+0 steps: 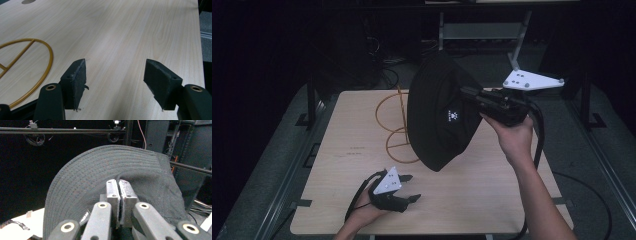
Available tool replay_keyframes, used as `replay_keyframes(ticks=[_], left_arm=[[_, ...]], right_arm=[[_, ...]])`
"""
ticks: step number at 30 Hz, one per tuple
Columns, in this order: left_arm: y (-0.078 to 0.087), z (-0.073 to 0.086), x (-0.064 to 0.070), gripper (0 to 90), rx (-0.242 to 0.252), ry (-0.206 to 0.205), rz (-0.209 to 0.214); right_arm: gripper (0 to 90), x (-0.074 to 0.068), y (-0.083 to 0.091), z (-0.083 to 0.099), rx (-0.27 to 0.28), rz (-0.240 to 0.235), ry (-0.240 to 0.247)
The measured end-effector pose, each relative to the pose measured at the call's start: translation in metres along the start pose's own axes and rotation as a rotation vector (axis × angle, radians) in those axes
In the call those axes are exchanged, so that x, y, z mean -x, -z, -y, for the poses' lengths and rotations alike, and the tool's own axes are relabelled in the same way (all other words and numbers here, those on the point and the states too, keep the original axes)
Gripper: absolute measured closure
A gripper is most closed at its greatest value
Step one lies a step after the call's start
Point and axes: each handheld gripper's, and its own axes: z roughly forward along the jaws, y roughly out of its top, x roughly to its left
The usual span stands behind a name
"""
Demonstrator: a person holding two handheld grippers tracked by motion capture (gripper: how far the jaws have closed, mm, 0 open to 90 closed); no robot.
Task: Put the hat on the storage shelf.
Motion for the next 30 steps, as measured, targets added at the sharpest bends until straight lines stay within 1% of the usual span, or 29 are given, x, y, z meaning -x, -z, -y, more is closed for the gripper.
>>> replay_keyframes(ticks=[2,3,4,5,6,10,11,12,13,17,23,26,30], left_arm=[[0.0,0.0,0.0,33.7,0.0,-0.001,0.001],[0.0,0.0,0.0,33.7,-0.003,-0.009,-0.002],[-0.001,0.0,0.001,33.6,-0.007,0.004,0.008],[-0.001,0.0,0.001,33.6,-0.007,0.004,0.008],[-0.002,0.0,0.002,33.6,-0.019,-0.01,0.01],[-0.002,0.0,0.003,33.6,-0.027,-0.021,0.013],[-0.002,0.0,0.003,33.6,-0.027,-0.021,0.013],[-0.002,0.0,0.003,33.6,-0.035,-0.031,0.012],[-0.002,0.0,0.003,33.7,-0.029,-0.024,0.012],[-0.002,0.0,0.003,33.6,-0.036,-0.027,0.013],[-0.002,0.001,0.004,33.2,-0.03,-0.03,0.011],[-0.002,0.002,0.003,32.9,-0.031,-0.025,0.01],[-0.001,0.003,0.002,32.9,-0.032,-0.027,0.01]], right_arm=[[87.4,0.0,-0.006,-0.004,0.0,-0.007,0.003],[87.5,0.0,-0.009,-0.006,0.0,-0.011,0.002],[87.4,-0.001,-0.012,-0.009,-0.003,-0.015,0.003],[87.4,-0.001,-0.012,-0.009,-0.003,-0.015,0.003],[87.4,-0.002,-0.02,-0.015,-0.008,-0.025,0.007],[87.4,-0.002,-0.032,-0.023,-0.018,-0.037,0.01],[87.4,-0.002,-0.032,-0.023,-0.018,-0.037,0.01],[87.4,-0.003,-0.037,-0.025,-0.022,-0.041,0.012],[87.4,-0.003,-0.039,-0.026,-0.025,-0.042,0.014],[87.4,-0.004,-0.049,-0.032,-0.032,-0.058,0.011],[87.3,-0.004,-0.067,-0.041,-0.046,-0.072,0.008],[87.3,-0.004,-0.074,-0.045,-0.047,-0.074,0.017],[87.3,-0.005,-0.085,-0.052,-0.061,-0.08,0.028]])
